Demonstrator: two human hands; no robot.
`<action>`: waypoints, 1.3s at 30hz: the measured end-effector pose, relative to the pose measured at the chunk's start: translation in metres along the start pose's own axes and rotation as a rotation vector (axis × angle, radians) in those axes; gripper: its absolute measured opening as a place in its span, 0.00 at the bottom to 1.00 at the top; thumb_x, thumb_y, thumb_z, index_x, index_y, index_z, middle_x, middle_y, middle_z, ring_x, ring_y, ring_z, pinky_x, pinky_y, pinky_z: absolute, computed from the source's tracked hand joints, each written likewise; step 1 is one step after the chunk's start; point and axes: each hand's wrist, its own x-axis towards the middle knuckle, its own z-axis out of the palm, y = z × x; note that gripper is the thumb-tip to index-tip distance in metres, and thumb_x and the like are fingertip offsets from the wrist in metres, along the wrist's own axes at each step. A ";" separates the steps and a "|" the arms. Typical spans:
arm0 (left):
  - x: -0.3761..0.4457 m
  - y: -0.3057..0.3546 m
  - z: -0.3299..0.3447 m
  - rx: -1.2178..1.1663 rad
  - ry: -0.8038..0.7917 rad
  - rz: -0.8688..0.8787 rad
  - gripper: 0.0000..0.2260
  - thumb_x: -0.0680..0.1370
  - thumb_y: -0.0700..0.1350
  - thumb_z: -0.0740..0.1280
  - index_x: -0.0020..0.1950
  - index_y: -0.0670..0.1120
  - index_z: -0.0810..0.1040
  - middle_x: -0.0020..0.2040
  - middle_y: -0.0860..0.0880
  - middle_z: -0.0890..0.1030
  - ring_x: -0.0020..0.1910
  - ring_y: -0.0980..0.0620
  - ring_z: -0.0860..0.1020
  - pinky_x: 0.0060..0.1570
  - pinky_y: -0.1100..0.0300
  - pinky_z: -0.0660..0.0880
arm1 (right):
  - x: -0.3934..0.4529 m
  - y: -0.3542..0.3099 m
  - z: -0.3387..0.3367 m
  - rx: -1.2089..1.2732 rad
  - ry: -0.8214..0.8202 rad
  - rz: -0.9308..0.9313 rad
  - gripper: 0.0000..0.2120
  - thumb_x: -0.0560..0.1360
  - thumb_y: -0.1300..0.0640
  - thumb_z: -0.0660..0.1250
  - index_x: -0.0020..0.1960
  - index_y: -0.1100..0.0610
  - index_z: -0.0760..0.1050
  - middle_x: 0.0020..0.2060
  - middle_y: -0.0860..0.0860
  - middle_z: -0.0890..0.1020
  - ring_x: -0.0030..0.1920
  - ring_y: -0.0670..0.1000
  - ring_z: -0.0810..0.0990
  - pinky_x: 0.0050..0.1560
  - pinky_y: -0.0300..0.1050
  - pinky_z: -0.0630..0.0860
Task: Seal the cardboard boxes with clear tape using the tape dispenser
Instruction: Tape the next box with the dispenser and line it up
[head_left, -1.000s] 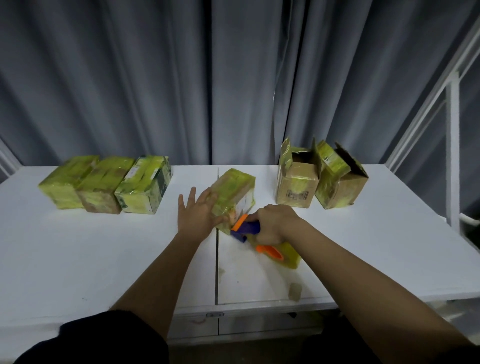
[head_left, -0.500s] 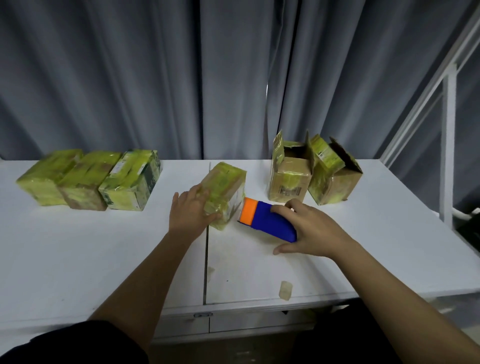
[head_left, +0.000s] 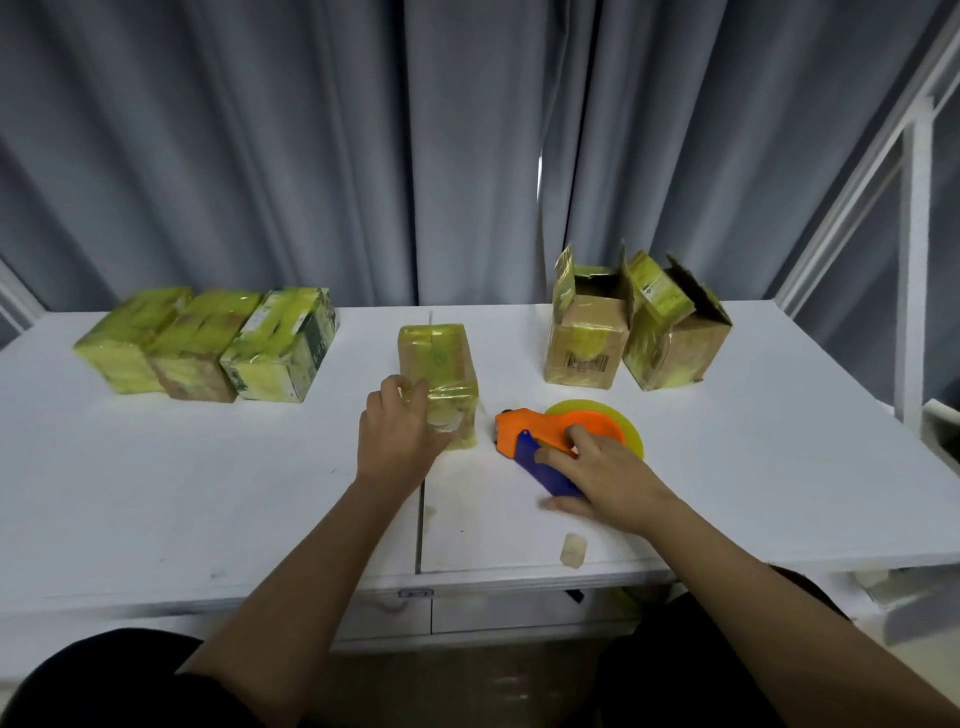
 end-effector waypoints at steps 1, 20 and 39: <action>-0.003 -0.001 -0.001 -0.032 -0.007 0.006 0.32 0.62 0.59 0.78 0.56 0.39 0.77 0.52 0.35 0.77 0.42 0.35 0.76 0.38 0.49 0.76 | -0.001 -0.001 -0.001 0.034 -0.020 0.016 0.25 0.73 0.35 0.64 0.63 0.47 0.70 0.46 0.54 0.72 0.37 0.54 0.74 0.36 0.44 0.69; 0.005 -0.017 0.015 -0.611 0.271 -0.068 0.14 0.78 0.50 0.61 0.52 0.44 0.83 0.54 0.45 0.77 0.54 0.47 0.74 0.54 0.61 0.68 | 0.127 -0.087 -0.003 0.940 0.604 0.562 0.09 0.79 0.59 0.65 0.51 0.60 0.83 0.48 0.52 0.84 0.49 0.47 0.78 0.49 0.40 0.74; -0.009 -0.004 0.049 -0.825 0.324 -0.380 0.26 0.77 0.60 0.62 0.73 0.55 0.65 0.66 0.57 0.75 0.61 0.56 0.75 0.60 0.54 0.75 | 0.116 -0.109 0.023 1.520 0.676 0.615 0.21 0.82 0.56 0.57 0.74 0.46 0.61 0.59 0.29 0.70 0.53 0.23 0.71 0.48 0.24 0.71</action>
